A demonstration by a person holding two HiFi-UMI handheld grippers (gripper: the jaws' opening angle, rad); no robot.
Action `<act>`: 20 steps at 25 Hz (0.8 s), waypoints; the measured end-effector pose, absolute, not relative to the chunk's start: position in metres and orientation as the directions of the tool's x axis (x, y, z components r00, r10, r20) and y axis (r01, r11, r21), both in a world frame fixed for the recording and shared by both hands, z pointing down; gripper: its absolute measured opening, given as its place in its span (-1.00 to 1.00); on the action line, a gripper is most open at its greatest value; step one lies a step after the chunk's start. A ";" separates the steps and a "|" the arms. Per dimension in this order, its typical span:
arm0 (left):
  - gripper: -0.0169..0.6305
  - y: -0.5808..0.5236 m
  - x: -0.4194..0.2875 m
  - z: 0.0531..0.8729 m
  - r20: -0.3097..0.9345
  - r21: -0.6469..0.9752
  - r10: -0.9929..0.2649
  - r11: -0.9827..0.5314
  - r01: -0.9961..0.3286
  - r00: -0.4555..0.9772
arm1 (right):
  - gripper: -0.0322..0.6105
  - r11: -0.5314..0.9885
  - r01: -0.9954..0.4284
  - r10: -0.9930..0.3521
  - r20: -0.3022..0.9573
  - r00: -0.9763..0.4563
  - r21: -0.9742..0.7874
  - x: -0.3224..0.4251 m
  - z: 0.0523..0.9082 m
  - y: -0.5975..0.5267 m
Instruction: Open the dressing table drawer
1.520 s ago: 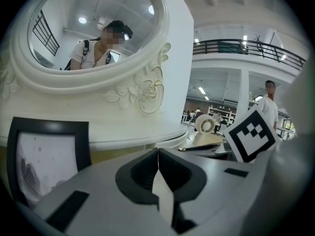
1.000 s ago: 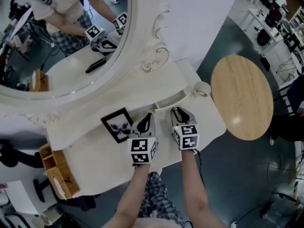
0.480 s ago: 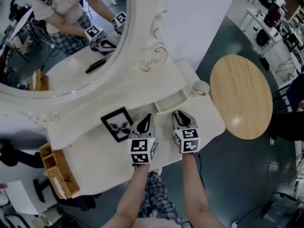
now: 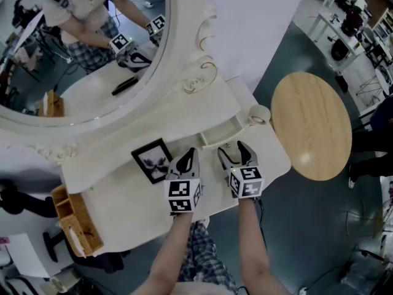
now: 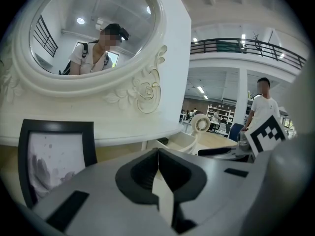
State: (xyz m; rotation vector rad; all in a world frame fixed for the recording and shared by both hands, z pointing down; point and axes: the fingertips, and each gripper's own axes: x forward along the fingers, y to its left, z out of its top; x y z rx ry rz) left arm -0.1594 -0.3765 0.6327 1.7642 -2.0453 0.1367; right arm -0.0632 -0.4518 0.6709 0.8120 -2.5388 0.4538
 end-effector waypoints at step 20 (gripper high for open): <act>-0.86 -0.311 -0.163 0.513 0.258 0.102 -0.964 0.089 -0.991 -0.060 | -0.39 0.671 -0.732 -0.688 0.268 -0.675 -0.119 0.050 0.518 -0.402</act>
